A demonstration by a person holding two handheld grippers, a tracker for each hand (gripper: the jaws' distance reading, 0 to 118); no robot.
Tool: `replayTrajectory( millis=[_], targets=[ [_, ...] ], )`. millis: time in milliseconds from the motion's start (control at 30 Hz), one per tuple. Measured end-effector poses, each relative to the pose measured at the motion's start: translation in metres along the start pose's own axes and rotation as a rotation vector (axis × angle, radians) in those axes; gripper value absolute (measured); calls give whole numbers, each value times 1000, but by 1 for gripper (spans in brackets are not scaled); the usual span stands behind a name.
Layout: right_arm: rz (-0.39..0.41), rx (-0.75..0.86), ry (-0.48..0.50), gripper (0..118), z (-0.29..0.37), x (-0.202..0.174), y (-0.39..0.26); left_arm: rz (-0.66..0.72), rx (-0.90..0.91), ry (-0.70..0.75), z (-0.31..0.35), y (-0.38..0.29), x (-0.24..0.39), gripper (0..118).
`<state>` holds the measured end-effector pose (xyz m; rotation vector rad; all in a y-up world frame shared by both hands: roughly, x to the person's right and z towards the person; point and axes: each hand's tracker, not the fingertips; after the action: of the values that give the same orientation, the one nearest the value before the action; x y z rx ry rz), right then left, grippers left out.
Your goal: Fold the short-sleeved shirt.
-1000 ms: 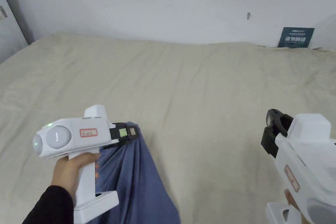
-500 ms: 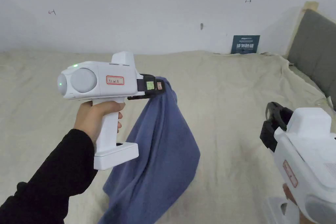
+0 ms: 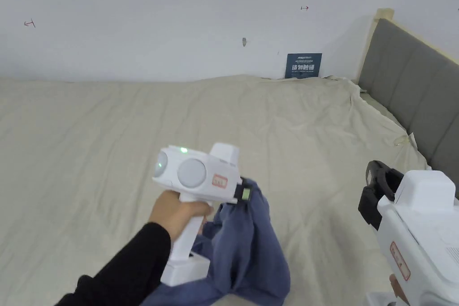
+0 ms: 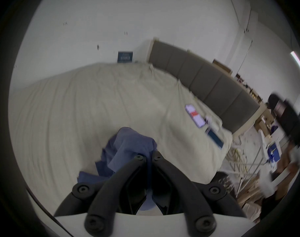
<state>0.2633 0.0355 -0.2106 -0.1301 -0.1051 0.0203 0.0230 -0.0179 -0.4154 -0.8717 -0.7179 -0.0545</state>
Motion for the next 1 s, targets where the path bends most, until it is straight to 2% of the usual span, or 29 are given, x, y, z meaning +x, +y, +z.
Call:
replayTrajectory(
  millis=[167,367,433,500,567,633,733,800,1000],
  targets=[
    [-6,-27,-7,0,-3,4,-12,-65,-136,74,-56,-42,4,0],
    [-18,-48,-13,0,-2,7,-22,-36,-281,139,-102,-84,-7,1],
    [-13,-53,-13,0,-2,8,-23,-37,-274,146,-107,-94,-9,6],
    [-8,-55,-16,0,-1,8,-23,-1,-211,158,-100,-96,-9,21],
    [-6,-57,-14,0,-1,9,-22,39,-155,152,-89,-93,-12,69],
    [-1,-50,-14,0,0,9,-19,90,-110,164,-73,-86,-11,111],
    [4,-28,-19,0,3,8,-13,145,10,186,-38,-75,-13,118],
    [4,-19,-17,0,4,8,-8,170,146,201,-4,-65,-13,117],
    [13,25,-6,0,10,-3,11,125,440,340,96,-45,-15,118]
  ],
)
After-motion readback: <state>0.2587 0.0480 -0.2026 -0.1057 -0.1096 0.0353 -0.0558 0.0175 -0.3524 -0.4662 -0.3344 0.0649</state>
